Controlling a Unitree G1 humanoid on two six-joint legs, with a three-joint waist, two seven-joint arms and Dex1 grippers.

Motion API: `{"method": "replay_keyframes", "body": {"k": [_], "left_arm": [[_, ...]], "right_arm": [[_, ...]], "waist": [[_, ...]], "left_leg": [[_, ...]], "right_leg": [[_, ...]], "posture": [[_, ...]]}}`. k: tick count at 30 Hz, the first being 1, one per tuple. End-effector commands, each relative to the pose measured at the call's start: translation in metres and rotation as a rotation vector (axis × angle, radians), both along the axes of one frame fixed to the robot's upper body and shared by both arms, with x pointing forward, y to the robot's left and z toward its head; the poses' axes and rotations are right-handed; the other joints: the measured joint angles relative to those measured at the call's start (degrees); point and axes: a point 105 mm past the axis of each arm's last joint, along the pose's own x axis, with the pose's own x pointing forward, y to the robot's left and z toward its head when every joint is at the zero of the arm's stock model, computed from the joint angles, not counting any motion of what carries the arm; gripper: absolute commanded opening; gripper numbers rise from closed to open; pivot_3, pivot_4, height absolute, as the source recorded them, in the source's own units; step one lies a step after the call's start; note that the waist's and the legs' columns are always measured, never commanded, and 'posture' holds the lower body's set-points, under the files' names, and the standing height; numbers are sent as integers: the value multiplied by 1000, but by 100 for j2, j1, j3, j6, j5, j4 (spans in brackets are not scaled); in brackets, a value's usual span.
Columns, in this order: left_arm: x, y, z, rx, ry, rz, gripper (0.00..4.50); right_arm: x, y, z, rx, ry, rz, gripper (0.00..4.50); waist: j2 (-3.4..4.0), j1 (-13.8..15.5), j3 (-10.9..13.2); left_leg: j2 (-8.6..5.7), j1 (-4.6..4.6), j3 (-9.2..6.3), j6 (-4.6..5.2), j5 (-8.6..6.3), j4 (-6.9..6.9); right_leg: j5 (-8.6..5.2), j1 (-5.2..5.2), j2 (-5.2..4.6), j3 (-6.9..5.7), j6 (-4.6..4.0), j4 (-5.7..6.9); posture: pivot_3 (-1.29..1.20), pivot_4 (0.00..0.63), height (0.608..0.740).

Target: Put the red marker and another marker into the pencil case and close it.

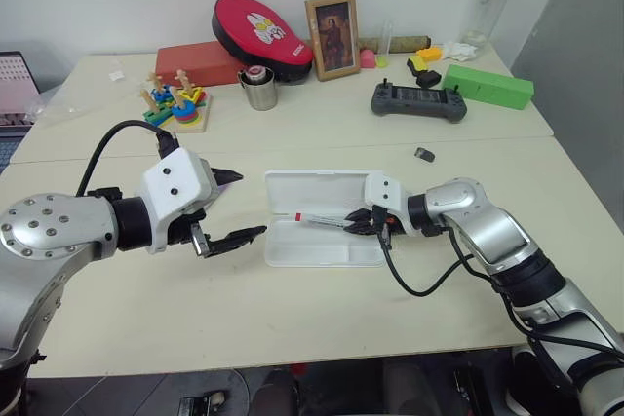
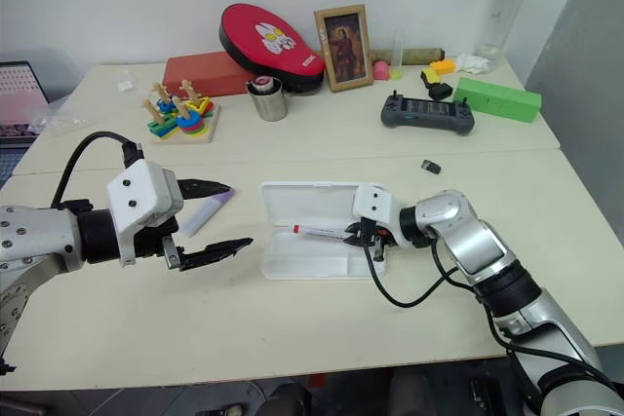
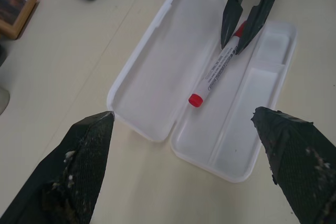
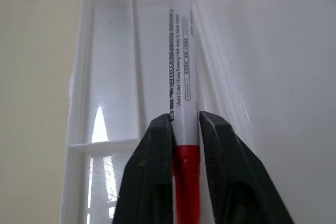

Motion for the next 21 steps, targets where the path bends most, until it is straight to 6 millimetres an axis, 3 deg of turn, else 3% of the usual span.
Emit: {"method": "replay_keyframes", "body": {"k": [1, 4, 11, 15, 21], "left_arm": [[-1, -4, 8, 5, -49, -16, 4500], [-1, -4, 8, 2, -47, -15, 4500], [-1, -2, 7, -11, -44, 0, 4500], [1, 5, 10, -59, -39, 43, 4500], [7, 40, 0, -103, -1, 202, 4500]], "right_arm": [[1, 4, 10, 12, -44, 27, 1968], [1, 6, 15, 30, -56, 25, 2635], [-13, 10, 56, 181, -19, 86, 4403], [-28, 6, 72, 227, 23, 132, 4403], [-55, 0, 86, 253, 61, 222, 4403]], "waist": [[0, 0, 0], [0, 0, 0], [0, 1, 0], [0, 6, 0], [1, 4, 1]], "left_leg": [[0, 0, 0, 0, 0, 0], [0, 0, 0, 0, 0, 0], [0, 0, -1, 0, 0, 0], [0, 0, -1, 0, 0, -1], [0, 0, -1, 0, 0, -3]], "right_leg": [[0, 0, 0, 0, 0, 0], [0, 0, 0, 0, 0, 0], [0, 0, 0, -1, 0, 0], [0, 0, 0, -1, 0, -1], [0, 0, 0, -2, 0, -5]], "posture": [[0, 150, 740], [0, 150, 740], [0, 150, 740], [0, 150, 740], [0, 150, 740]]}}
